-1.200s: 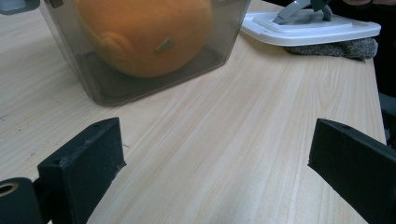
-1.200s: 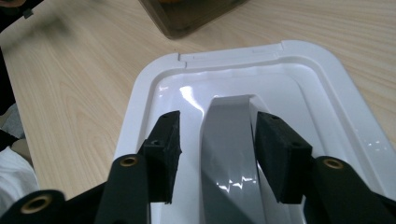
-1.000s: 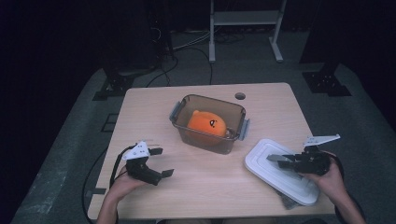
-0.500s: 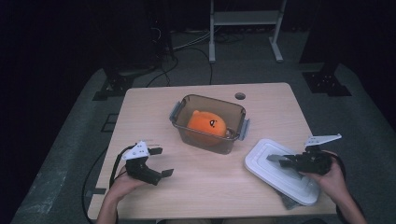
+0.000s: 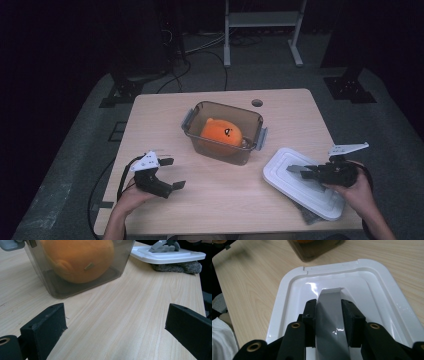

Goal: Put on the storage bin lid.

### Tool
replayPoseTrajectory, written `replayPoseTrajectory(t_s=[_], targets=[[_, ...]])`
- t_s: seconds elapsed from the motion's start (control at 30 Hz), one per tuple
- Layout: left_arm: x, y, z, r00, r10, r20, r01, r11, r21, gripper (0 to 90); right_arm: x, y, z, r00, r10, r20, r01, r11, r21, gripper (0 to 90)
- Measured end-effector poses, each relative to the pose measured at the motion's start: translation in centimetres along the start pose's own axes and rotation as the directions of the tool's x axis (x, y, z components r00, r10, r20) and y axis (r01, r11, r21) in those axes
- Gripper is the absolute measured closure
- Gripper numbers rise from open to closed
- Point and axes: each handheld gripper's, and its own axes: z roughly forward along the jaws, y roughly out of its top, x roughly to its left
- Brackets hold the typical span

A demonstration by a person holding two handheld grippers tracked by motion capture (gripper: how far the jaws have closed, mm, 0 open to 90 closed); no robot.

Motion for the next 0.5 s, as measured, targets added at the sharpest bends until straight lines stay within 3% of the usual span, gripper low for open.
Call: replayPoseTrajectory(t_s=[0.5], targets=[[0.0,-0.1,0.1,1.0000,-0.001,0.003,0.001,1.0000,0.003,2.6,1.0,1.4,-1.9,0.9996,-0.025,-0.013,0.024,0.999,-0.031,65.8]])
